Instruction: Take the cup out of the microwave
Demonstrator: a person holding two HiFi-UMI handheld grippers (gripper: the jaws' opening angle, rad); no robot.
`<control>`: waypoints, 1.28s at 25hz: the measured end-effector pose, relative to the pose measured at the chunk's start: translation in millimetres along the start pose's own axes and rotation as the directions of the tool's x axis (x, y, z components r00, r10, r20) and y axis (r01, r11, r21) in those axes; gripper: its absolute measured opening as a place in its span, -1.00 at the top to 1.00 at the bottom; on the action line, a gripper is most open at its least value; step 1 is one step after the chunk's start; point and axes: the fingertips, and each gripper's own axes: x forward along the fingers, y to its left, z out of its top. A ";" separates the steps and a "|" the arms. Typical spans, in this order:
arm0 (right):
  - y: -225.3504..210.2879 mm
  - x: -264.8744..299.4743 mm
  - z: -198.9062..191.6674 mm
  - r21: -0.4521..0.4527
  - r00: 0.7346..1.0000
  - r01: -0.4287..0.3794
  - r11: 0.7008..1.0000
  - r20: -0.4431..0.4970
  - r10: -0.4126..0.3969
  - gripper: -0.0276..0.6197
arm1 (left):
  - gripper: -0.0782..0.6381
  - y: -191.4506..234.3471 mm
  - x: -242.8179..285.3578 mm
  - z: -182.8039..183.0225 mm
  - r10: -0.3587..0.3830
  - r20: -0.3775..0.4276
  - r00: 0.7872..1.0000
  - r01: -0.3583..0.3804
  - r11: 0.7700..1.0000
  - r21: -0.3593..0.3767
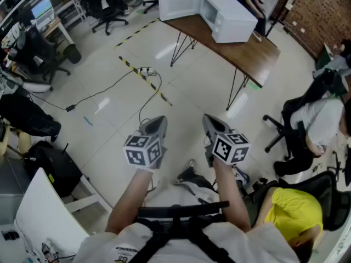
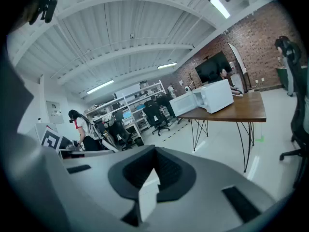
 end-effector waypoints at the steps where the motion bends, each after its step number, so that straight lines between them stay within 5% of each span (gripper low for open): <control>1: -1.5 1.4 1.1 0.002 1.000 -0.002 1.000 0.001 0.002 0.91 | 0.78 0.4 2.0 0.9 0.002 0.001 1.000 -0.002 1.000 0.000; 17: -36.0 32.9 20.5 0.018 0.998 -0.054 0.998 -0.030 0.055 0.91 | 0.78 -0.7 45.7 16.8 0.050 -0.001 0.999 -0.050 0.999 0.011; 32: -118.1 28.8 39.7 0.044 0.998 -0.040 0.998 -0.045 0.042 0.91 | 0.78 -38.1 120.9 19.0 0.062 -0.019 0.998 -0.062 0.998 0.029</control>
